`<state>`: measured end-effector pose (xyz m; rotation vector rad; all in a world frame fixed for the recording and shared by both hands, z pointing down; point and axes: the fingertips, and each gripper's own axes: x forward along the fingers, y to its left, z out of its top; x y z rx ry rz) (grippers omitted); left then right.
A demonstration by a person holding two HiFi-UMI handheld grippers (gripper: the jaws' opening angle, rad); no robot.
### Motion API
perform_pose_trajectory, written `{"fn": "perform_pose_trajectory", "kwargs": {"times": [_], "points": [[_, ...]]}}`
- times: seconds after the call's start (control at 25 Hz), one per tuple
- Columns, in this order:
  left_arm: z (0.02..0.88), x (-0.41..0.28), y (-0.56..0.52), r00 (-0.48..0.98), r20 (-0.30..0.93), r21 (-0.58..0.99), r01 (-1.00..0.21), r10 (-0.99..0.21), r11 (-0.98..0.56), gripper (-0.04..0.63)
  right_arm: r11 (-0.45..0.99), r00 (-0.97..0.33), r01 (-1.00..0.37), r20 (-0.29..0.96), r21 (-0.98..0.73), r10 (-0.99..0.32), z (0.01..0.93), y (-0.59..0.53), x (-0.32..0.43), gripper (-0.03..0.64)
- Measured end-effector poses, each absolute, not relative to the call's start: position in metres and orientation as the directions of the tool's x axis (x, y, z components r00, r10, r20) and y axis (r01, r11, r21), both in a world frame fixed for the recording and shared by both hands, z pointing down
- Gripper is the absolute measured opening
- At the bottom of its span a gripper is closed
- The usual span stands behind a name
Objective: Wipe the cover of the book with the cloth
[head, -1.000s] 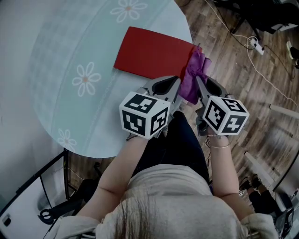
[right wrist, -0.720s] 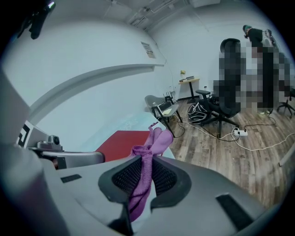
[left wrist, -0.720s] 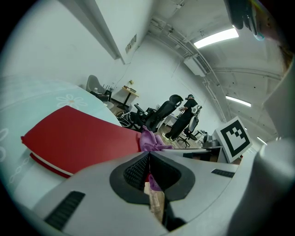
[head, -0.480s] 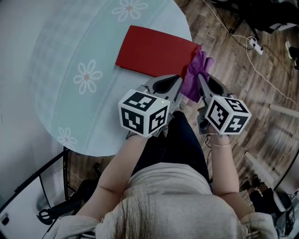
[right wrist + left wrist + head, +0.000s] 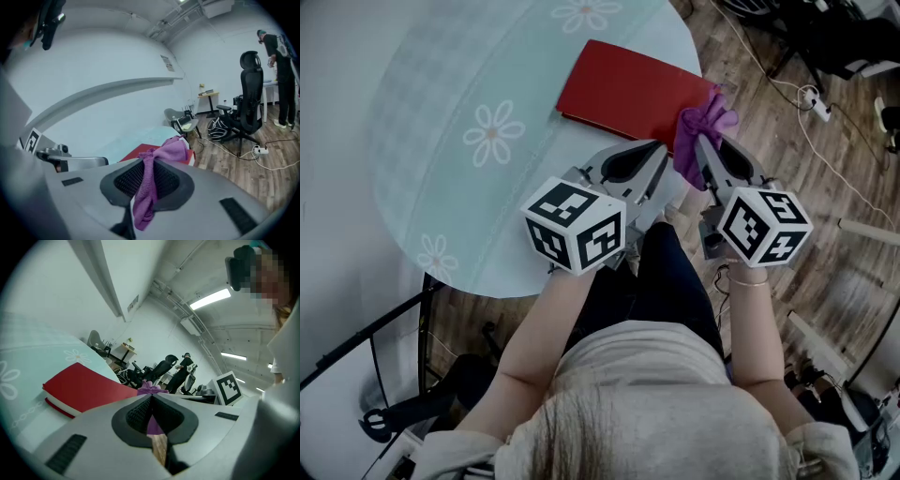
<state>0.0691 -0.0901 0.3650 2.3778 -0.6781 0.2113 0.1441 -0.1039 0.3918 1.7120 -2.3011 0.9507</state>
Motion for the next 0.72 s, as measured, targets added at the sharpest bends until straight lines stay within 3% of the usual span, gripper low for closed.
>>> {"fn": "perform_pose_trajectory", "kwargs": {"times": [0.2,0.72], "points": [[0.338,0.043,-0.082,0.845,0.216,0.539,-0.521,-0.490,-0.662,0.018,0.230,-0.398,-0.879,0.377,-0.418,-0.837,0.367,-0.094,0.125,0.069],[0.298,-0.026,-0.033,0.813,0.099,0.600,-0.509,-0.574,-0.617,0.018,0.364,-0.468,-0.860,0.269,-0.358,-0.842,0.306,-0.053,0.061,0.069]]}}
